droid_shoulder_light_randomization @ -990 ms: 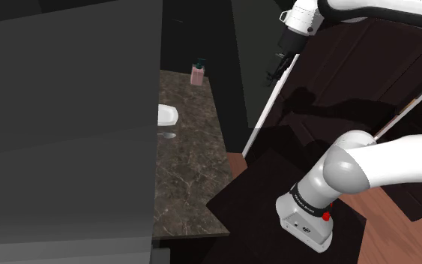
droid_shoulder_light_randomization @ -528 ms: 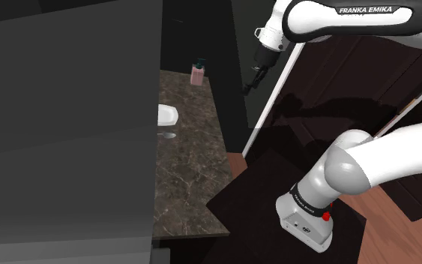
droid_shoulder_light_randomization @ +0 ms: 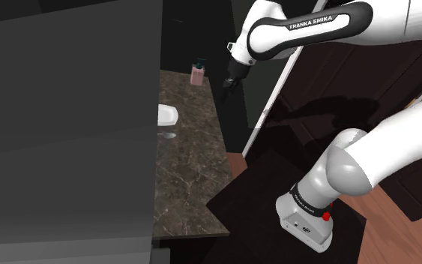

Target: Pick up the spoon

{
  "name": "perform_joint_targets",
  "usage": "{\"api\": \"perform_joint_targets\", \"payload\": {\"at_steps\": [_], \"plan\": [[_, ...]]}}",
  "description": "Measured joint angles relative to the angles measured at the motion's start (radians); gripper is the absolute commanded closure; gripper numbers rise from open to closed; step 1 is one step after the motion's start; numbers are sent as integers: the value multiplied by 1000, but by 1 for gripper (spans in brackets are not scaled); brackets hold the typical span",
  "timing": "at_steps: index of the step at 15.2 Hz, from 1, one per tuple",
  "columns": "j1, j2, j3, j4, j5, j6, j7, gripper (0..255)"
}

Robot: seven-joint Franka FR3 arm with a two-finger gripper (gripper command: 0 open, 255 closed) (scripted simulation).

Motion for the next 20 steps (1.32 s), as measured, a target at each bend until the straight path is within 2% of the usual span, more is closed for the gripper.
{"api": "perform_joint_targets", "payload": {"at_steps": [4, 11, 20], "plan": [[33, 147, -5, 37, 49, 117, -67, 0], [71, 415, 12, 178, 157, 254, -195, 0], [80, 749, 86, 431, 253, 351, -323, 0]]}}
